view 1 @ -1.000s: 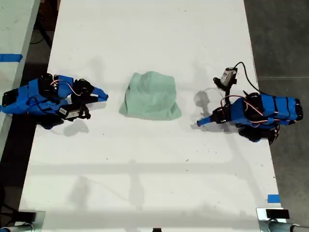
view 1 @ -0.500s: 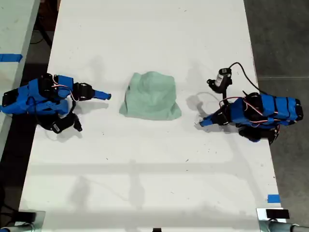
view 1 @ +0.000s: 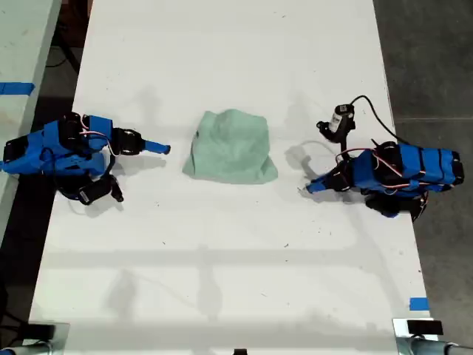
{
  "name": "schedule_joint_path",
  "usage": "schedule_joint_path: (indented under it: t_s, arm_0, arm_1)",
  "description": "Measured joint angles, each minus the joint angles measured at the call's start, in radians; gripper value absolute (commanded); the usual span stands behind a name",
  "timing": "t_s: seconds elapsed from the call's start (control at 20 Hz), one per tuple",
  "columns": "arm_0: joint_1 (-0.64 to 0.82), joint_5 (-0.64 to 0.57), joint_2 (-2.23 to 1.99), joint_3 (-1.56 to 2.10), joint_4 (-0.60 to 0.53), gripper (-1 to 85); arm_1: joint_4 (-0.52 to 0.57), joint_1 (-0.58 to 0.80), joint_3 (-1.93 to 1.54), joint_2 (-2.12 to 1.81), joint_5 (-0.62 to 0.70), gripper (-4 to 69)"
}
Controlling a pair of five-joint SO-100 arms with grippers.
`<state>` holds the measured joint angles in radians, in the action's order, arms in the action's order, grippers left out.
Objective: Fold t shirt
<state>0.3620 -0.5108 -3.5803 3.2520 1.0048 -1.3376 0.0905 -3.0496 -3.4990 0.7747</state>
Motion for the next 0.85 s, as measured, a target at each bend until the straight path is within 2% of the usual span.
schedule_joint_path:
  t_s: [0.85]
  arm_0:
    - [0.000, 0.000, 0.000, 0.000, 0.000, 9.3]
  arm_1:
    - [0.000, 0.000, 0.000, 0.000, 0.000, 6.5]
